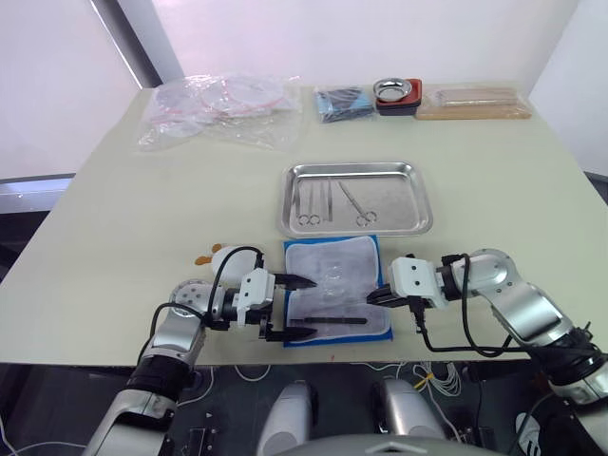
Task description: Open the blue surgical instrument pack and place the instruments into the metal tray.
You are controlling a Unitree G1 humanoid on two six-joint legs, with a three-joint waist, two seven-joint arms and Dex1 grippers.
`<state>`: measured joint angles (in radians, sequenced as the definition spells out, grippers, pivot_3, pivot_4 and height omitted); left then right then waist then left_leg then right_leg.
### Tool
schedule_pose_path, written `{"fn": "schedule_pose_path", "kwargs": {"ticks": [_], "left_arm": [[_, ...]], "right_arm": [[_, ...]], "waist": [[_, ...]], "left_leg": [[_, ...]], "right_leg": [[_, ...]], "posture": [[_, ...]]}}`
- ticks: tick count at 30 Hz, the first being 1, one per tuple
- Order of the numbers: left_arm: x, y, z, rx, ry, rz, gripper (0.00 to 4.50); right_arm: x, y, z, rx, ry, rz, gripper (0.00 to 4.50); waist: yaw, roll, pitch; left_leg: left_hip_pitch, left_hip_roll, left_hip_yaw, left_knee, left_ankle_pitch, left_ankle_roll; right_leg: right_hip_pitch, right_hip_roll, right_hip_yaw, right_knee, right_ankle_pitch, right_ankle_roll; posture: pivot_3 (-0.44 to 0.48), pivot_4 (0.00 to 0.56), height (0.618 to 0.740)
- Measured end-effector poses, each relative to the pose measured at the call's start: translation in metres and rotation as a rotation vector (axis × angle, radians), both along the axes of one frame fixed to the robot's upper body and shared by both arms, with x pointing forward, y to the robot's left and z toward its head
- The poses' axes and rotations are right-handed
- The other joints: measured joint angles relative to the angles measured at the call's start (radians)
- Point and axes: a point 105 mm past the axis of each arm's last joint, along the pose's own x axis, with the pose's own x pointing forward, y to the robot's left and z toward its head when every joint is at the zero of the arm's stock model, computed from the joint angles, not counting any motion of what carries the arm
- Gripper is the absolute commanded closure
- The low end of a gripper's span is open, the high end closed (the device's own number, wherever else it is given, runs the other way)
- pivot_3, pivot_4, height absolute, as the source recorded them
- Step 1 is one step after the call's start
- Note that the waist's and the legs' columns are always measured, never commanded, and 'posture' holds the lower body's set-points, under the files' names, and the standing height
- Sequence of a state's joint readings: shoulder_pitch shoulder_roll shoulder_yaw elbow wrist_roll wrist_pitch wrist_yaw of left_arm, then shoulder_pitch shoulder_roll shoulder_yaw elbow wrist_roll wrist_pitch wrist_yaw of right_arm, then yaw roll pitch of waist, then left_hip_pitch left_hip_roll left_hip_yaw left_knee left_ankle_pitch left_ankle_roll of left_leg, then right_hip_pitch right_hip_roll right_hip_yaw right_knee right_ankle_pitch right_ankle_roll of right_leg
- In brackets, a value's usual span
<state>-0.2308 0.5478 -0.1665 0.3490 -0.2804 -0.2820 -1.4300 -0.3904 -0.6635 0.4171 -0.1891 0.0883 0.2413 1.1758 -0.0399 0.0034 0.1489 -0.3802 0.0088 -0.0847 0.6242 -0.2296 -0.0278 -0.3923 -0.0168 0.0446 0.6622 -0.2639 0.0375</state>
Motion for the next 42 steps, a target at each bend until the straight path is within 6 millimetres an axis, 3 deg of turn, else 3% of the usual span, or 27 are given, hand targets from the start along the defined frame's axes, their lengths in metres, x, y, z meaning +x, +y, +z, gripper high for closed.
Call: {"fn": "schedule_pose_path", "kwargs": {"ticks": [12, 23, 32, 42], "left_arm": [[0.001, -0.001, 0.0, -0.006, -0.005, 0.0, 0.0], [0.002, -0.001, 0.0, -0.01, -0.007, -0.003, 0.0], [0.002, -0.001, -0.001, -0.01, -0.006, -0.005, 0.0], [0.002, -0.001, -0.002, -0.01, -0.004, -0.005, 0.0]], "right_arm": [[0.0, -0.016, 0.014, -0.102, -0.056, 0.026, 4.44], [0.001, -0.049, 0.023, -0.151, -0.071, -0.021, 4.44], [0.0, -0.064, 0.03, -0.155, -0.076, -0.049, 4.44], [0.025, -0.065, 0.042, 0.079, -0.011, -0.303, 4.44]], "waist": [[0.002, 0.002, 0.0], [0.003, 0.003, 0.0], [0.003, 0.003, 0.001], [0.002, 0.004, 0.001]], "left_leg": [[0.0, -0.001, 0.0, 0.0, 0.0, 0.0], [0.0, -0.001, 0.0, 0.0, 0.0, 0.0], [0.0, 0.0, 0.0, 0.0, 0.0, 0.0], [0.0, 0.0, 0.0, 0.0, 0.0, 0.0]], "right_leg": [[0.0, -0.001, 0.0, 0.0, 0.0, 0.0], [0.0, -0.001, 0.0, 0.0, 0.0, 0.0], [0.0, 0.0, 0.0, 0.0, 0.0, 0.0], [0.0, 0.0, 0.0, 0.0, 0.0, 0.0]], "posture": [[0.0, 0.15, 0.74], [0.0, 0.15, 0.74], [0.0, 0.15, 0.74], [0.0, 0.15, 0.74]]}}
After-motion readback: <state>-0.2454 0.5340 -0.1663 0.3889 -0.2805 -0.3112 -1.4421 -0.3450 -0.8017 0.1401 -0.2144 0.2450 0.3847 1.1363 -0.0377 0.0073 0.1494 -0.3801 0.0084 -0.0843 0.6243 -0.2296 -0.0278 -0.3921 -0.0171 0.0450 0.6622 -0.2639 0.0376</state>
